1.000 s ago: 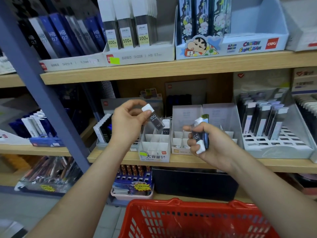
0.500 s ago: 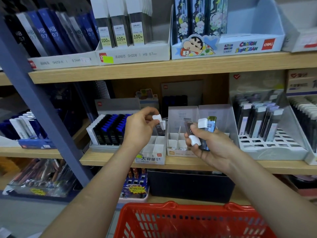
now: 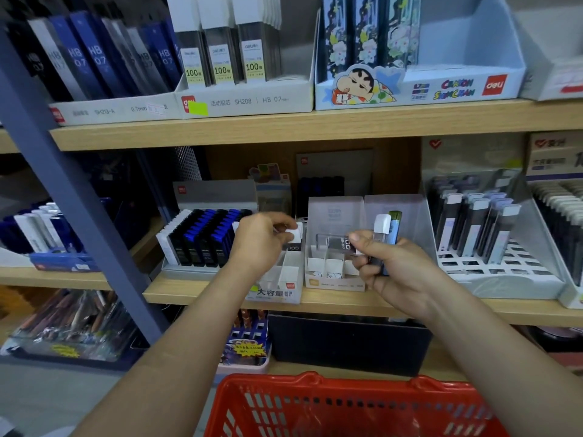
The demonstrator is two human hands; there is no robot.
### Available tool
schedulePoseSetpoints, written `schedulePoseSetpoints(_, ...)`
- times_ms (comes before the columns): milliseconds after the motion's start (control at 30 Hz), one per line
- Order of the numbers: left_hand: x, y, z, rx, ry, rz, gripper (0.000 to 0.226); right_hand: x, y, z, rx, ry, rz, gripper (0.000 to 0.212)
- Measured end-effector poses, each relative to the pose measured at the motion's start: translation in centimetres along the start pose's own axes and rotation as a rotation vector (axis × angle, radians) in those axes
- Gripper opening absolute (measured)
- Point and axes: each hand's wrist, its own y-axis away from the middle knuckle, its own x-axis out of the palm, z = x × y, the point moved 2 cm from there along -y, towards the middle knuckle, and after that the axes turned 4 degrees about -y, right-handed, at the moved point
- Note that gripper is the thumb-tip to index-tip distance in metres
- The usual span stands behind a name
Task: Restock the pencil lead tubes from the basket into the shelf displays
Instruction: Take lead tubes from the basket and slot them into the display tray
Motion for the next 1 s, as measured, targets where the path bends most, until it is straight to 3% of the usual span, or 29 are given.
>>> schedulePoseSetpoints(100,0.2,-0.1,-0.1,-0.007,-0.042,-0.006,0.020,-0.1,-0.1,0.0,0.007,-0.005,0.012,0.028)
schedulePoseSetpoints(333,0.2,0.0,-0.9,0.130,-0.189,-0.027,0.025,-0.5,-0.5,-0.3,0.002,0.032,0.020,0.028)
schedulePoseSetpoints(600,0.0,0.2,-0.2,0.104,-0.103,-0.049,0.035,0.0,-0.3,-0.7,-0.016,0.066,0.039,0.026)
schedulePoseSetpoints(700,-0.8,0.4,-0.7,0.093,-0.077,-0.074,0.028,0.2,-0.3,-0.6,-0.008,0.066,0.048,0.029)
schedulePoseSetpoints(767,-1.4,1.0,-1.6,0.054,0.090,-0.026,0.018,0.3,-0.3,-0.6,-0.010,0.077,0.056,0.028)
schedulePoseSetpoints(867,-1.8,2.7,-3.6,-0.047,0.562,0.266,0.021,0.5,-0.3,-0.6,-0.022,0.123,0.085,0.029)
schedulePoseSetpoints(933,-1.5,3.7,-4.4,-0.072,0.699,0.426,0.024,0.9,-0.2,-0.6,-0.029,0.164,0.104,0.032)
schedulePoseSetpoints(1000,-1.3,4.2,-4.5,-0.080,0.754,0.476,0.021,1.1,-0.2,-0.6,-0.031,0.194,0.119,0.037)
